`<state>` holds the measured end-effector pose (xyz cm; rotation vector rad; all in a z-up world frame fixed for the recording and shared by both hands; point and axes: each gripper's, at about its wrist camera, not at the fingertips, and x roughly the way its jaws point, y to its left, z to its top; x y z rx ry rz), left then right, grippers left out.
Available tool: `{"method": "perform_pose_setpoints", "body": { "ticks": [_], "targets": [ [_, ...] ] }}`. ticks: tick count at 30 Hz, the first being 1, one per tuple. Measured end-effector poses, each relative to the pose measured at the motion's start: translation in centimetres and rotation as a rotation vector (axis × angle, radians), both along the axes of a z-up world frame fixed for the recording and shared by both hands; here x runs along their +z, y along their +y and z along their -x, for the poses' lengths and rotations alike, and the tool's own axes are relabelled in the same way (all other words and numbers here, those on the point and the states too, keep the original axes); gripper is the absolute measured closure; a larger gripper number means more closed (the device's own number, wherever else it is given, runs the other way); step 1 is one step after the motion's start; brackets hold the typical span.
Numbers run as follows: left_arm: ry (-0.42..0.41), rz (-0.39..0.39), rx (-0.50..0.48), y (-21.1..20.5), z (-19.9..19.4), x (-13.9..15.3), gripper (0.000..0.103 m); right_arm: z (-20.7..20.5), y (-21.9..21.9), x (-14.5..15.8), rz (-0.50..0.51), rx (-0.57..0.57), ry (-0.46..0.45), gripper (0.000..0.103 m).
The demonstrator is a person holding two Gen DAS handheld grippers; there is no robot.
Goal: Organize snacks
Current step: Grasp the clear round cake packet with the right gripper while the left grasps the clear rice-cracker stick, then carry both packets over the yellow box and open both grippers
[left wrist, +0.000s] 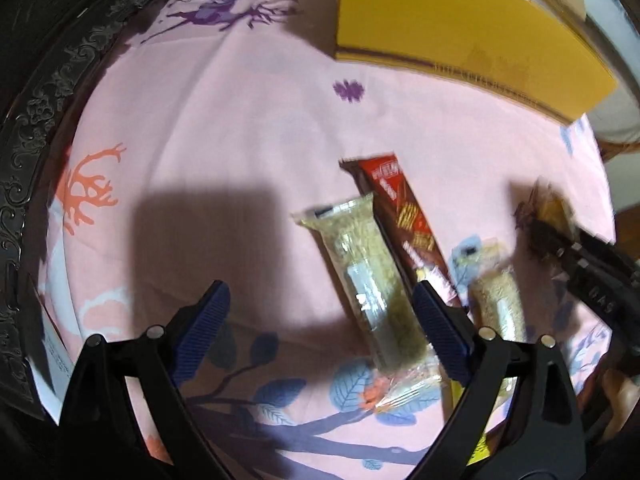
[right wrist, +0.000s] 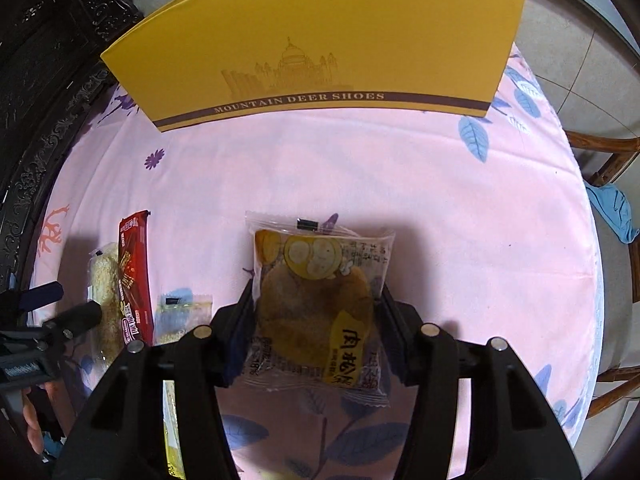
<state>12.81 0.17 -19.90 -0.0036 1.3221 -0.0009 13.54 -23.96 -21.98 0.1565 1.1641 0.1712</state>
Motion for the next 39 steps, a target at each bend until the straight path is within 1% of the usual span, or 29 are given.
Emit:
{"method": "perform_pose_setpoints", "body": {
  "ticks": [2,3,4,5,6,7,9,10,14,17,20,24,31,36,39],
  "targets": [
    [0.030,0.021,0.018,-0.1,0.0,-0.9,0.010,-0.3,1.9,-0.4,-0.002,0.004,0.005,0.046],
    [0.051,0.033,0.028,-0.2,-0.1,-1.5,0.011,-0.3,1.9,-0.4,-0.001,0.007,0.007,0.046],
    [0.062,0.040,0.031,-0.3,-0.3,-1.9,0.018,0.5,1.6,-0.3,0.000,0.008,0.007,0.046],
    [0.037,0.010,0.024,-0.7,-0.3,-2.0,0.022,0.6,1.6,-0.3,0.003,0.012,0.007,0.046],
    [0.017,0.000,0.010,-1.1,-0.4,-1.9,0.024,0.4,2.0,-0.5,0.006,0.015,0.007,0.046],
    [0.004,0.003,0.005,-1.3,-0.5,-1.8,0.032,0.5,2.1,-0.5,0.010,0.020,0.006,0.046],
    [-0.022,0.000,-0.017,-1.9,-0.6,-1.3,0.057,0.7,2.2,-0.6,0.012,0.027,0.004,0.046],
    [-0.023,-0.004,-0.033,-2.3,-0.7,-1.1,0.074,0.6,2.4,-0.7,0.013,0.029,0.000,0.047],
    [-0.017,-0.008,-0.047,-2.4,-0.6,-1.0,0.075,1.5,2.1,-0.6,0.019,0.039,-0.015,0.047],
    [-0.005,0.008,-0.039,-1.6,-0.3,-0.7,0.075,2.0,1.7,-0.5,0.022,0.035,-0.020,0.047],
    [-0.022,0.019,-0.044,-0.7,0.8,0.5,0.075,2.4,1.3,0.2,0.022,0.028,-0.039,0.047],
    [-0.047,0.036,-0.056,-0.5,1.2,2.2,0.075,3.0,0.9,1.2,0.017,0.020,-0.065,0.047],
    [-0.077,0.063,-0.112,-2.2,1.7,4.2,0.075,3.7,1.3,2.9,0.011,0.028,-0.102,0.047],
    [-0.117,0.073,-0.142,-3.4,0.0,6.1,0.075,3.6,1.4,4.1,-0.008,0.034,-0.132,0.047],
    [-0.161,0.078,-0.144,-3.7,-2.3,8.1,0.075,2.5,1.5,5.2,-0.016,0.035,-0.163,0.047]
  ]
}}
